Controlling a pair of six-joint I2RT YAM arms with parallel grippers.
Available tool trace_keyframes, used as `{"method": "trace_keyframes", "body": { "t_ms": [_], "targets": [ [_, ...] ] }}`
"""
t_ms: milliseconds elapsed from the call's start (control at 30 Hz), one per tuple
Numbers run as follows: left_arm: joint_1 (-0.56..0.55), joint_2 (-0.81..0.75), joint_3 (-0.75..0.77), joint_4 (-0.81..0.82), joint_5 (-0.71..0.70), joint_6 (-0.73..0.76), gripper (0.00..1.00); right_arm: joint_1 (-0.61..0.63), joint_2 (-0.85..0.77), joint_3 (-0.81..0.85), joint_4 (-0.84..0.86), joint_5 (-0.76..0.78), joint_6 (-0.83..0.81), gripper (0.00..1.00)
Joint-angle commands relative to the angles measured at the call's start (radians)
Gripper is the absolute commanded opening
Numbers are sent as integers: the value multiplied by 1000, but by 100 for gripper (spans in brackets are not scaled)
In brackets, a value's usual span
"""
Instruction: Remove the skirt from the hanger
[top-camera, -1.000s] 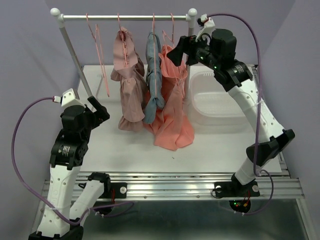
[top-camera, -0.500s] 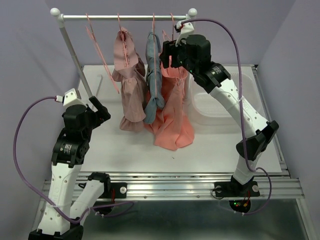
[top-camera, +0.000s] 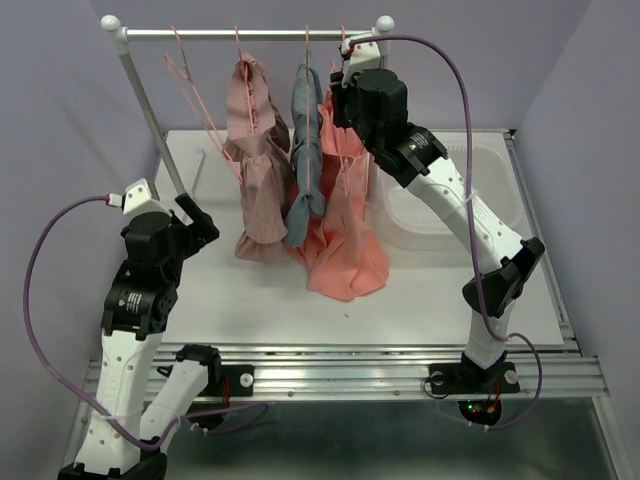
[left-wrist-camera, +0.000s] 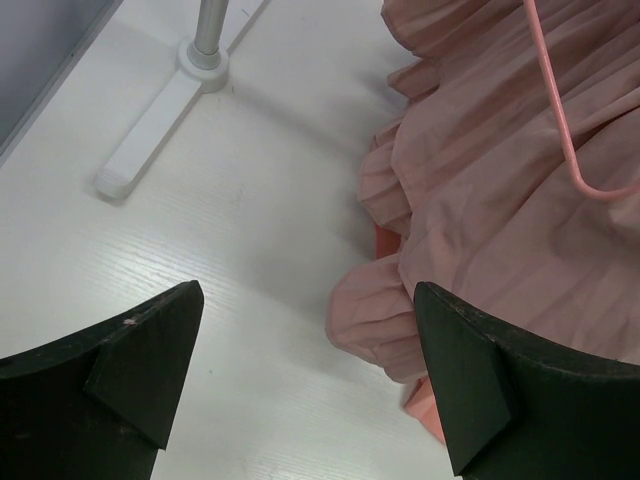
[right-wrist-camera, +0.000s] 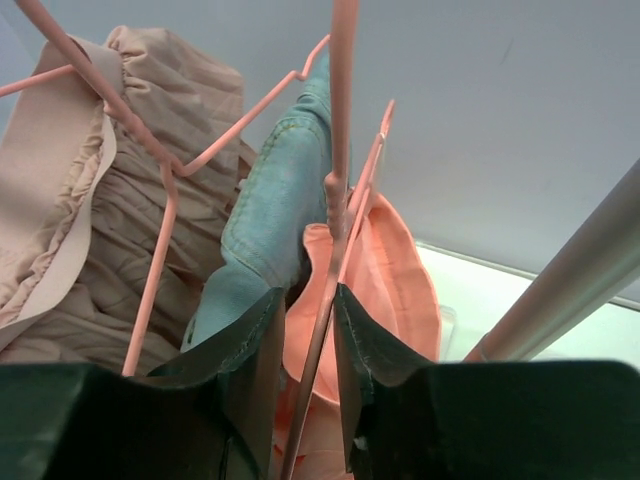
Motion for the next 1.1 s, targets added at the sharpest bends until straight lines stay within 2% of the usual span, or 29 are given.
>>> {"method": "trace_keyframes", "body": {
  "t_ms": [0, 67, 200, 300, 333, 400, 667, 833, 1067],
  "targets": [
    [6, -13, 1, 14, -27, 9, 99, 20, 12, 71, 33, 66, -50, 31],
    [6, -13, 1, 13, -29, 10, 99, 20, 23, 79, 25, 75, -55, 23],
    [6, -16, -1, 8, -30, 9, 99, 20, 45, 103, 12, 95, -71, 26],
    [6, -22, -1, 5, -33, 9, 99, 20, 60, 113, 8, 108, -72, 24],
    [6, -23, -1, 5, -33, 9, 99, 20, 63, 114, 13, 108, -72, 11],
    [7, -25, 1, 5, -33, 9, 99, 20, 61, 111, 27, 115, -76, 1],
    [6, -31, 11, -3, -41, 7, 99, 20, 54, 152, 74, 128, -113, 1],
    [6, -31, 24, -1, -27, 1, 99, 39, -4, 159, 166, 161, -156, 1],
    [7, -31, 37, 2, 3, -2, 99, 60, -96, 143, 212, 215, -193, 1]
  ]
}}
